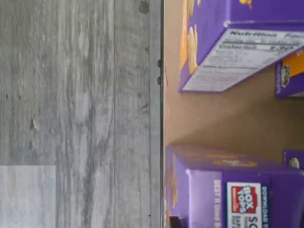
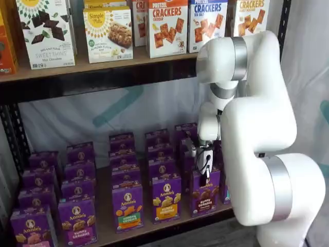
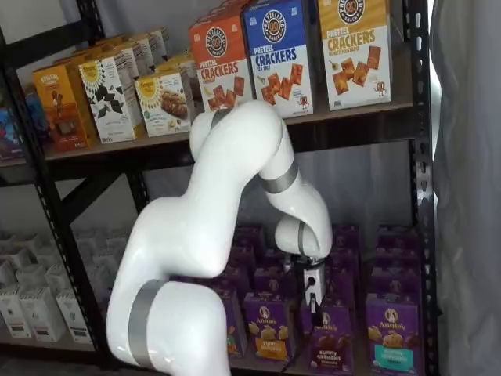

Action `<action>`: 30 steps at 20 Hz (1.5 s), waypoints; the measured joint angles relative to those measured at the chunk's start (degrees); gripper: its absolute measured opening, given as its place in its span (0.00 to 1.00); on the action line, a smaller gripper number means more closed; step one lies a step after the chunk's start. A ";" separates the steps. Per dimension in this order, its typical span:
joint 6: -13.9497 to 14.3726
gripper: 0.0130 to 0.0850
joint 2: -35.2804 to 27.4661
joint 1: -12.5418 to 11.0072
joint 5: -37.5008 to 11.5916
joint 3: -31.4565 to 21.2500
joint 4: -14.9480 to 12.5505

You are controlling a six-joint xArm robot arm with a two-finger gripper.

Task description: Pick up the purple box with a brown patch in the center, on the bottom shelf, the fifth box from the left

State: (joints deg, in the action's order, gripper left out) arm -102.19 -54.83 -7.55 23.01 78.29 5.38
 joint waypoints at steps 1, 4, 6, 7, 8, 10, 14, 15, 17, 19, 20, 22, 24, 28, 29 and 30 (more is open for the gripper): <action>0.01 0.28 0.33 0.08 0.22 -0.32 0.07; 0.29 0.28 1.82 0.42 0.67 -2.07 0.14; -0.19 0.28 3.20 0.70 0.40 -3.87 0.93; -0.46 0.28 3.94 0.81 0.18 -4.86 1.35; -0.48 0.28 4.57 0.90 -0.03 -5.68 1.45; -0.48 0.28 6.19 1.07 -0.48 -7.81 1.61; 0.47 0.28 9.26 1.34 -1.47 -11.86 0.84; 0.82 0.28 10.19 1.44 -1.59 -13.01 0.54; 1.08 0.28 12.05 1.62 -1.41 -15.08 0.46; 1.46 0.28 14.02 1.82 -1.59 -17.35 0.24; 1.71 0.28 15.11 1.93 -1.69 -18.56 0.09; 2.21 0.28 17.61 2.16 -1.45 -21.12 -0.20; 3.13 0.28 20.49 2.47 -1.49 -24.04 -0.84; 3.22 0.28 25.11 3.06 -1.48 -28.31 -0.31; 2.85 0.28 26.69 3.23 -1.26 -29.54 0.30; 2.52 0.28 28.27 3.37 -0.95 -30.71 0.82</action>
State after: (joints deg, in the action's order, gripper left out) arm -99.68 -26.56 -4.19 22.06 47.57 6.20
